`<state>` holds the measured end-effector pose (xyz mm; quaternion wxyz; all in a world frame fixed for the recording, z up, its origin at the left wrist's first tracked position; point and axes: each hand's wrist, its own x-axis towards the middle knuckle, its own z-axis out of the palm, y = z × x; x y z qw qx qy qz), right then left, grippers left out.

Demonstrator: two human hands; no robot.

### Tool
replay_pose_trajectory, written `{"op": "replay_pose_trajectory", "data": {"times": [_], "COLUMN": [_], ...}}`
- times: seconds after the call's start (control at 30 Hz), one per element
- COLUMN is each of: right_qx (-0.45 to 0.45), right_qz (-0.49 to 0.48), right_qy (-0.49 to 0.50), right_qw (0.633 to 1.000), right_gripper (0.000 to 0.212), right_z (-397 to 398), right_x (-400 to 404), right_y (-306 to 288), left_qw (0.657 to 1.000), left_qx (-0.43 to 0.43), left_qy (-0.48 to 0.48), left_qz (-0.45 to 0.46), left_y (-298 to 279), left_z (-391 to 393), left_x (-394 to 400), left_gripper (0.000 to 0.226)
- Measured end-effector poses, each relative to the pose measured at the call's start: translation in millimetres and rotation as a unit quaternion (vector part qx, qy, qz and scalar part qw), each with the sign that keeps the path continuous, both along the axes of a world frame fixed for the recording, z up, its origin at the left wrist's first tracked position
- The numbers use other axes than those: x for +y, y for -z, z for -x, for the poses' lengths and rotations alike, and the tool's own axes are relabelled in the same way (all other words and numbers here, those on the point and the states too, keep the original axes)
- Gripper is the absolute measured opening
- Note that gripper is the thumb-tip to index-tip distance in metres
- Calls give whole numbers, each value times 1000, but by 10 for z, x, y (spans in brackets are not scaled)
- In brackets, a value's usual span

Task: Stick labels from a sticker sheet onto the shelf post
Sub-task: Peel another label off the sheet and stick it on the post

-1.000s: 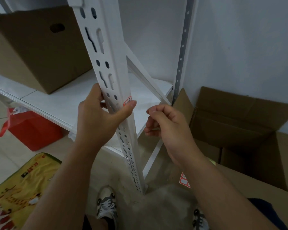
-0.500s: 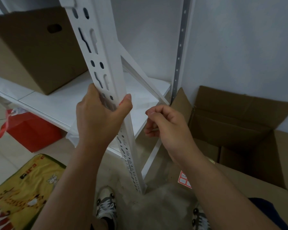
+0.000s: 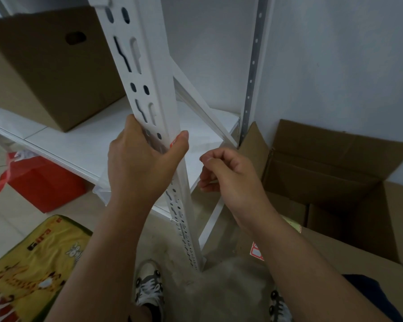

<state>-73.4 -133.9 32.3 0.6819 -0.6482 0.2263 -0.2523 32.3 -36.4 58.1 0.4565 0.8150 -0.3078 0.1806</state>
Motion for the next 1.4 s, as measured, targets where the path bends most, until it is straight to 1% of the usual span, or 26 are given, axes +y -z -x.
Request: {"op": "replay_pose_trajectory", "data": {"times": [0.07,0.17,0.33,0.47,0.53,0.9,1.07,1.13,1.27,1.4], "right_qx": [-1,3,5,5,3,9,15,16,13,9], "right_qz": [-1,5,10,6,1,-4,6,2,0,-2], "right_qy": [1,1,4,-1,-4,-8,-10,-11,-13,-13], "right_qw": [1000,1000,1000,1000,1000,1000,1000,1000,1000,1000], "right_gripper": [14,14,14,14,14,15,14,14,13,14], "right_z": [13,35,63,50,24,-2,-1,-20,-51,-60], "right_x": [-13,-32,-51,-36,-12,44,54,65,98,110], "right_y": [2,9,15,4,3,4,-1,4,11,24], "left_qw": [1000,1000,1000,998,997,998,991,990,989,985], "left_qx": [5,6,6,22,22,12,46,48,46,59], "left_qy": [2,9,6,40,49,56,108,119,137,155], "left_qz": [3,3,-14,-53,-60,-30,-66,-62,-40,-38], "left_y": [-5,-2,-31,-54,-63,-53,-99,-102,-82,-84], "left_z": [-4,-23,8,-17,-31,-36,-66,-81,-101,-124], "left_x": [-1,1,16,90,112,101,174,199,210,218], "left_gripper": [50,55,52,70,73,61,69,67,72,73]}}
